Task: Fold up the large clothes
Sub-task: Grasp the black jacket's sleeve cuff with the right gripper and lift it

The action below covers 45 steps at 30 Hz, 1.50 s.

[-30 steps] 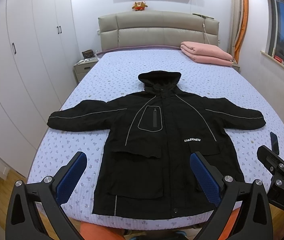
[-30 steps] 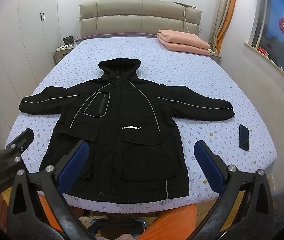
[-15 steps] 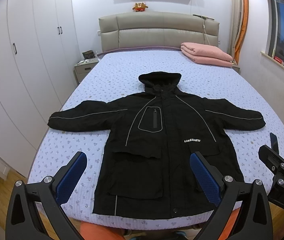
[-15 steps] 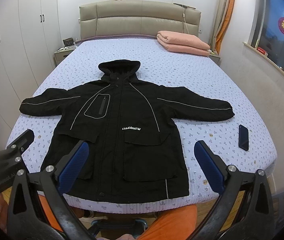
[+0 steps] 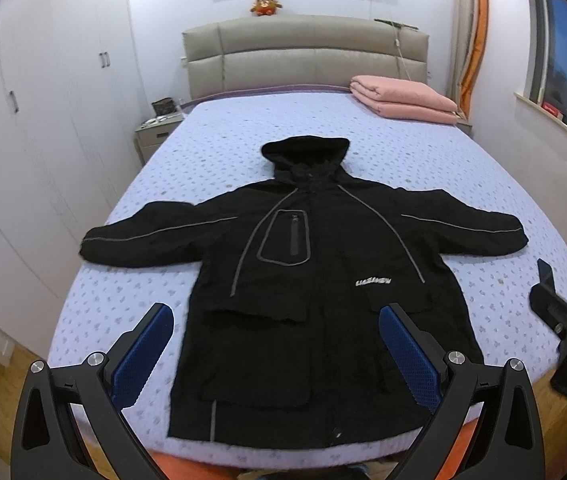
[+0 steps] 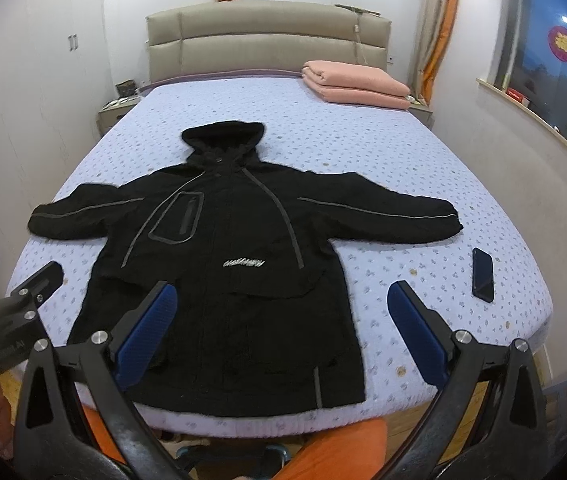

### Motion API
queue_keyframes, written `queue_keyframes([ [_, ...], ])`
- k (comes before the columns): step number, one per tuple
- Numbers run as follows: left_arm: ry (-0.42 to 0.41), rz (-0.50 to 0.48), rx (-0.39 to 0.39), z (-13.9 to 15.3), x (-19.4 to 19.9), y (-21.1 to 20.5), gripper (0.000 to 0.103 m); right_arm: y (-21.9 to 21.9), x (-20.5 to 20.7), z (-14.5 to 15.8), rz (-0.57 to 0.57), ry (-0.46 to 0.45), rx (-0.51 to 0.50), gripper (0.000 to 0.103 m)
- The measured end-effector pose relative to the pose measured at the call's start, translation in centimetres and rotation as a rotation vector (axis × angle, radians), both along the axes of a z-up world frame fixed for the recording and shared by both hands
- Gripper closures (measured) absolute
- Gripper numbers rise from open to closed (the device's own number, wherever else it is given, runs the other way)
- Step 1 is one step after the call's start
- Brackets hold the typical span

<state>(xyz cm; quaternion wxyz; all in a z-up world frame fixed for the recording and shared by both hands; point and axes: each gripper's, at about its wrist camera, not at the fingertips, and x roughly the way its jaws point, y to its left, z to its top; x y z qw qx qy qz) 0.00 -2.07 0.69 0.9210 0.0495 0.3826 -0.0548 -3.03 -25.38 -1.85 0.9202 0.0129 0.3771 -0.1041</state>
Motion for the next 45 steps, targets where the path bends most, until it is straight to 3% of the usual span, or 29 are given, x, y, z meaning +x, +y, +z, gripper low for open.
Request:
queue_keyframes([
  [6, 0.022, -0.086, 0.001, -3.3, 7.1, -6.4, 0.001, -9.4, 4.2, -2.4, -0.125, -0.039, 0.059, 0.000],
  [13, 0.078, -0.216, -0.015, -10.7, 18.4, -16.1, 0.001, -24.3, 12.7, -9.3, -0.320, -0.093, 0.140, 0.000],
  [17, 0.112, -0.276, 0.003, -14.4, 23.5, -22.0, 0.001, -33.5, 16.3, -14.1, -0.451, -0.060, 0.223, 0.000],
  [21, 0.184, -0.314, -0.011, -16.5, 27.8, -27.0, 0.001, -40.4, 18.8, -16.9, -0.511, -0.012, 0.216, 0.001],
  [26, 0.203, -0.370, -0.001, -17.3, 30.5, -32.5, 0.001, -46.1, 20.6, -20.2, -0.596, 0.082, 0.222, 0.003],
  [29, 0.242, -0.400, -0.008, -18.6, 32.0, -35.7, 0.001, -49.8, 21.6, -22.6, -0.631, 0.127, 0.282, 0.007],
  [36, 0.287, -0.442, 0.028, -21.8, 33.7, -40.7, 0.001, -52.9, 23.9, -25.1, -0.653, 0.198, 0.200, 0.012],
  [42, 0.304, -0.465, 0.056, -24.2, 34.6, -43.8, 0.001, -54.4, 24.9, -27.2, -0.643, 0.206, 0.251, 0.013],
  [45, 0.311, -0.470, 0.068, -25.2, 34.7, -44.8, 0.001, -54.5, 25.0, -27.6, -0.622, 0.194, 0.283, 0.022],
])
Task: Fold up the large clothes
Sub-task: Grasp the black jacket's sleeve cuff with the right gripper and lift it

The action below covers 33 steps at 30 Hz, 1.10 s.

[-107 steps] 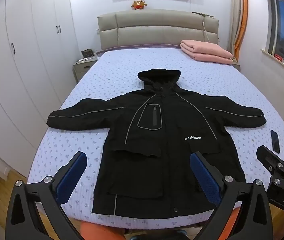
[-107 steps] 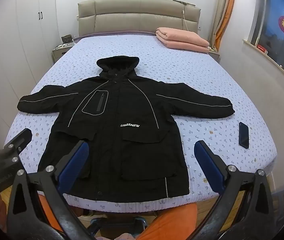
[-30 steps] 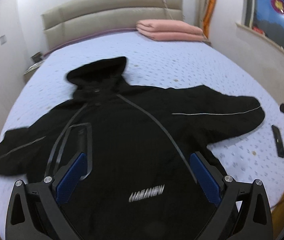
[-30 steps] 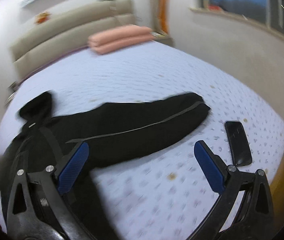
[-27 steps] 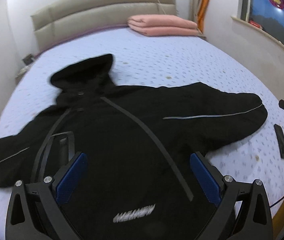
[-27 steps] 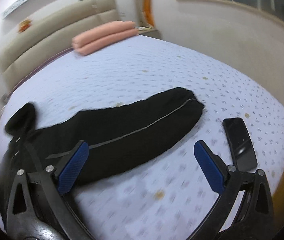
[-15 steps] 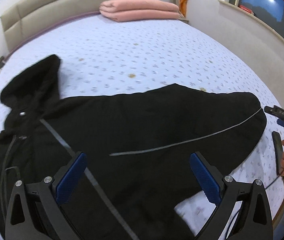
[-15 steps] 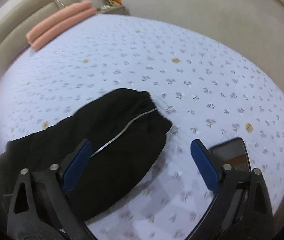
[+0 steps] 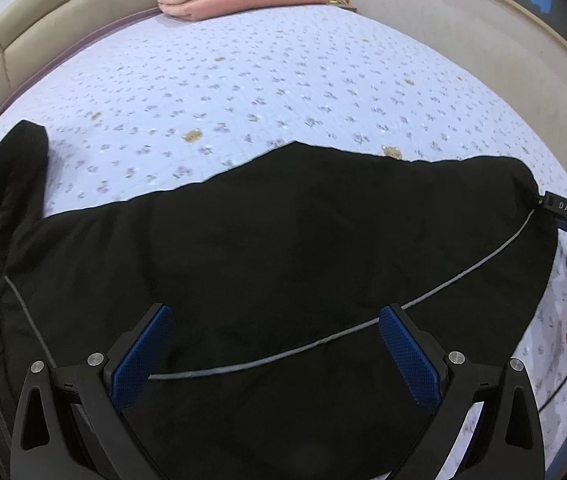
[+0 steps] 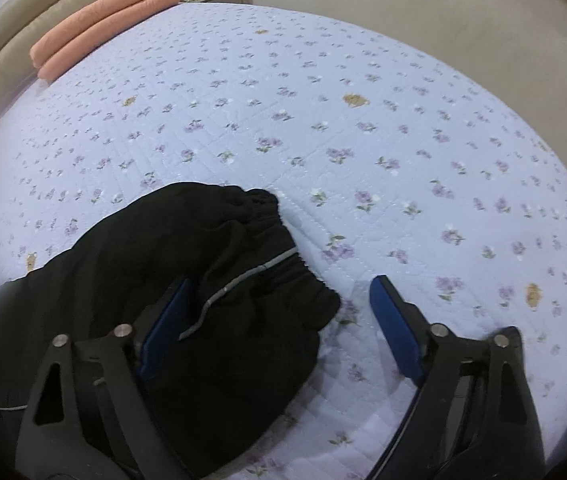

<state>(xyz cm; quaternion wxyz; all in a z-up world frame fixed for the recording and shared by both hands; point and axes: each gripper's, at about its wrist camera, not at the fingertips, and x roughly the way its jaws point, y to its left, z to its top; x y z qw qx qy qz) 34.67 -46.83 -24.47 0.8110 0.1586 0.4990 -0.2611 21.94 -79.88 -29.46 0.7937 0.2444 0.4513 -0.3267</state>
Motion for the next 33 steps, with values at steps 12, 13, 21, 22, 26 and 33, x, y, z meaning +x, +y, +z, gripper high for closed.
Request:
queue_keyframes([
  [12, 0.006, -0.010, 0.043, -1.7, -0.4, -1.0, 0.001, 3.1, 0.1, 3.4, 0.099, -0.017, -0.146, 0.077],
  [13, 0.010, -0.013, 0.050, -1.9, -0.4, -1.0, 0.001, 3.2, -0.2, 4.0, 0.088, -0.021, -0.163, 0.081],
  [21, 0.088, -0.002, 0.044, -3.3, 0.6, -0.3, 0.000, 1.9, 0.0, 1.2, 0.069, 0.039, -0.105, 0.083],
  [22, 0.091, 0.002, 0.041, -3.0, 0.6, 0.0, 0.001, 1.7, -0.2, 1.6, 0.068, 0.019, -0.085, 0.084],
  [26, 0.066, 0.024, 0.023, -0.8, 0.1, 2.9, 0.001, 1.4, -1.8, 4.3, 0.052, -0.084, -0.019, 0.088],
  [33, 0.027, 0.071, 0.015, 2.7, -0.2, 9.6, 0.001, 4.2, -1.3, 7.2, 0.066, -0.104, -0.010, 0.103],
])
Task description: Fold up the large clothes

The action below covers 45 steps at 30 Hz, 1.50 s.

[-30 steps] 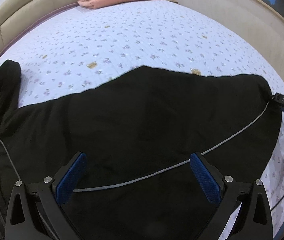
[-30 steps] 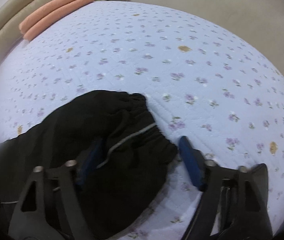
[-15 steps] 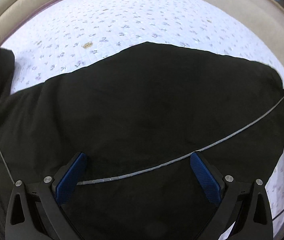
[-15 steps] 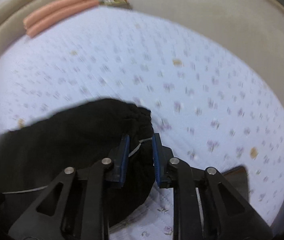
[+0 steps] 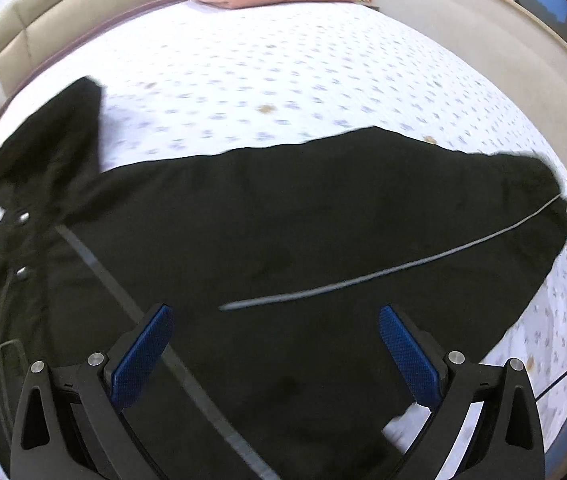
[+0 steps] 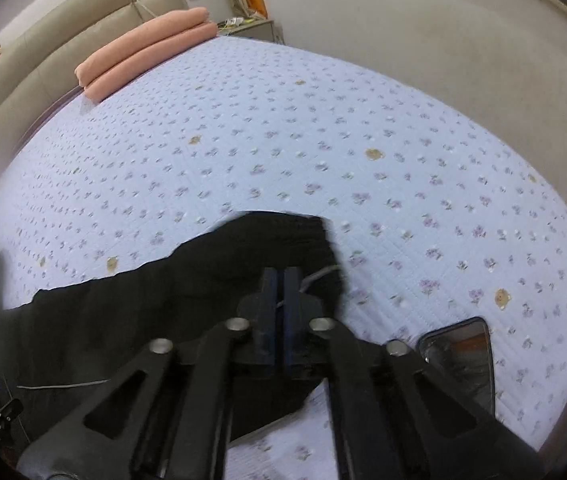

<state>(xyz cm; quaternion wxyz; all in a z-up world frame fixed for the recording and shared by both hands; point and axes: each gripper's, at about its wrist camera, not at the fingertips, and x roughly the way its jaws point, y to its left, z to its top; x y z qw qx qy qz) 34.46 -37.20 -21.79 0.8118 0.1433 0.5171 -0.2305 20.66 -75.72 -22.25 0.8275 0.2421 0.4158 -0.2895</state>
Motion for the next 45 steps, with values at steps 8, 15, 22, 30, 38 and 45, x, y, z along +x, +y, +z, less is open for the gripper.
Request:
queue_keyframes([
  [8, 0.015, 0.052, 0.020, 0.1, -0.5, 4.2, 0.001, -2.7, -2.3, -4.7, -0.139, 0.089, 0.075, 0.032],
  [15, 0.043, 0.058, 0.041, -1.6, -1.4, 3.9, 0.001, -4.6, -1.7, -9.0, -0.061, -0.032, 0.318, 0.059],
  [22, 0.017, 0.063, 0.004, 0.1, -1.2, 4.9, 0.001, -0.7, -1.2, -3.2, 0.011, -0.101, 0.226, 0.091],
  [30, 0.014, 0.172, -0.078, 4.4, 1.0, 14.0, 0.001, 13.0, 4.1, 7.4, 0.254, -0.172, 0.100, 0.093],
  [38, 0.008, 0.363, -0.154, 7.2, 2.6, 28.3, 0.001, 33.8, 12.4, 13.1, 0.605, -0.171, 0.064, 0.094],
  [45, -0.026, 0.512, -0.127, 7.2, 2.7, 38.3, 0.001, 49.6, 15.7, 10.5, 0.861, -0.121, 0.120, 0.094],
])
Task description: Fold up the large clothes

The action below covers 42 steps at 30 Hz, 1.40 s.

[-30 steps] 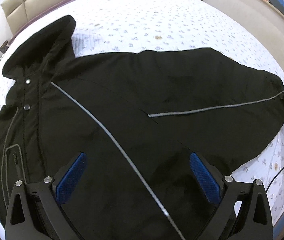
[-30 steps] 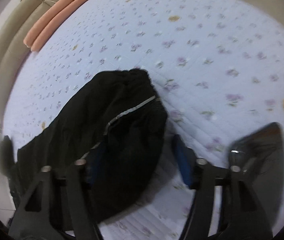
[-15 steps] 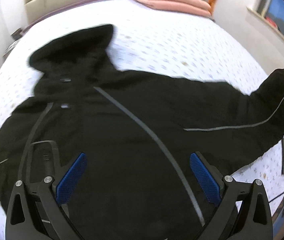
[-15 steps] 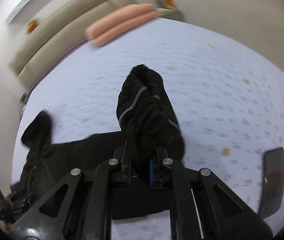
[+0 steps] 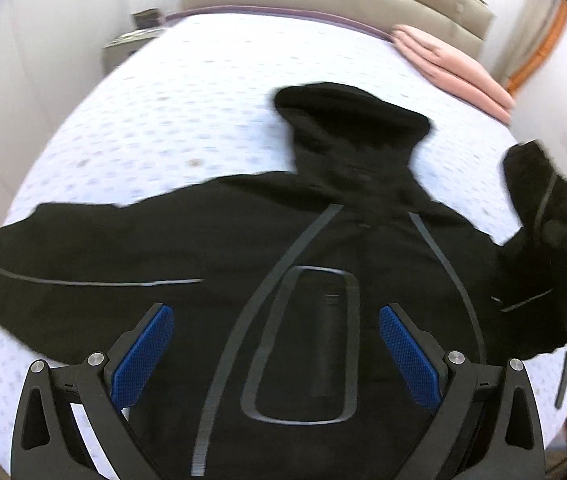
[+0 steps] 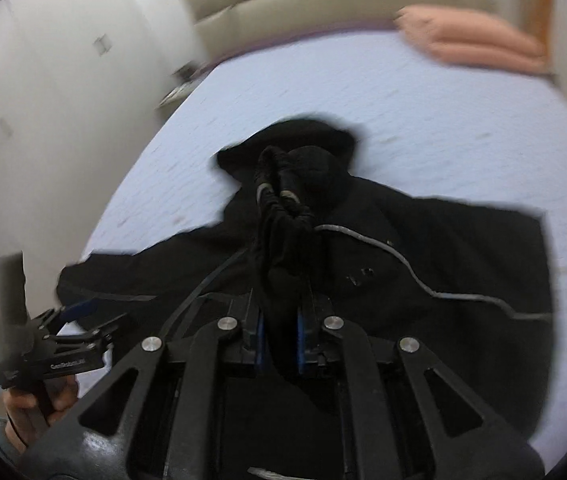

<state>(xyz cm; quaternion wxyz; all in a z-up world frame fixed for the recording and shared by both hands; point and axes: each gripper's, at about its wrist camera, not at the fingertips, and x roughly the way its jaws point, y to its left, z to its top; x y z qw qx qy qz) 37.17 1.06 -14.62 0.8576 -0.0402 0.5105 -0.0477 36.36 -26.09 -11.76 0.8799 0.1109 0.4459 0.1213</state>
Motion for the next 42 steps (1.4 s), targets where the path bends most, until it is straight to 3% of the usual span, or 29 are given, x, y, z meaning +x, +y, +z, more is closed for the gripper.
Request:
queue_keyframes([
  [4, -0.002, 0.081, 0.036, -0.6, -0.4, 5.1, 0.001, 8.7, 1.6, -4.1, 0.096, 0.043, -0.038, 0.094],
  [6, 0.009, 0.113, 0.036, -1.4, -0.6, 7.5, 0.001, 13.1, 2.2, -7.5, 0.142, 0.089, -0.090, 0.094],
  [11, 0.039, 0.160, 0.036, -3.2, -0.8, 10.5, 0.001, 17.2, 2.8, -15.9, 0.208, 0.225, -0.231, 0.090],
  [14, 0.048, 0.159, 0.041, -4.1, -0.6, 10.8, 0.001, 17.7, 2.3, -17.2, 0.228, 0.239, -0.276, 0.083],
  [15, 0.049, 0.153, 0.039, -4.3, -0.5, 10.6, 0.001, 17.7, 2.4, -17.1, 0.241, 0.243, -0.271, 0.075],
  [16, 0.051, 0.141, 0.028, -4.5, -0.4, 10.4, 0.001, 17.5, 2.4, -16.7, 0.259, 0.256, -0.239, 0.068],
  [20, 0.051, 0.056, -0.059, -4.4, 0.4, 8.2, 0.001, 14.9, 1.7, -12.5, 0.269, 0.234, -0.107, 0.066],
  [23, 0.044, -0.029, -0.144, -4.4, 1.4, 5.6, 0.001, 8.8, 0.7, -8.9, 0.140, 0.156, -0.121, 0.066],
  [25, 0.045, -0.071, -0.181, -4.6, 2.1, 4.0, 0.001, 5.8, 1.2, -8.3, 0.025, 0.142, -0.160, 0.066],
  [29, 0.074, -0.119, -0.245, -6.1, 3.5, 1.3, 0.001, -2.0, 1.4, -10.9, -0.177, 0.188, -0.236, 0.069],
  [32, 0.115, -0.134, -0.252, -8.0, 4.4, 0.0, 0.001, -3.5, 1.7, -16.5, -0.186, 0.308, -0.240, 0.075],
  [33, 0.122, -0.137, -0.253, -8.4, 4.6, -0.2, 0.005, -3.5, 2.1, -19.4, -0.152, 0.391, -0.209, 0.075],
  [35, 0.152, -0.140, -0.253, -9.5, 5.2, -0.5, 0.012, -3.1, 2.3, -19.4, -0.144, 0.348, -0.228, 0.075],
  [41, 0.213, -0.143, -0.319, -11.8, 6.1, -0.8, 0.043, -3.6, 1.8, -19.0, -0.146, 0.354, -0.179, 0.075],
  [42, 0.215, -0.149, -0.340, -12.0, 6.2, -0.8, 0.071, -4.3, 2.0, -18.6, -0.147, 0.354, -0.177, 0.074],
])
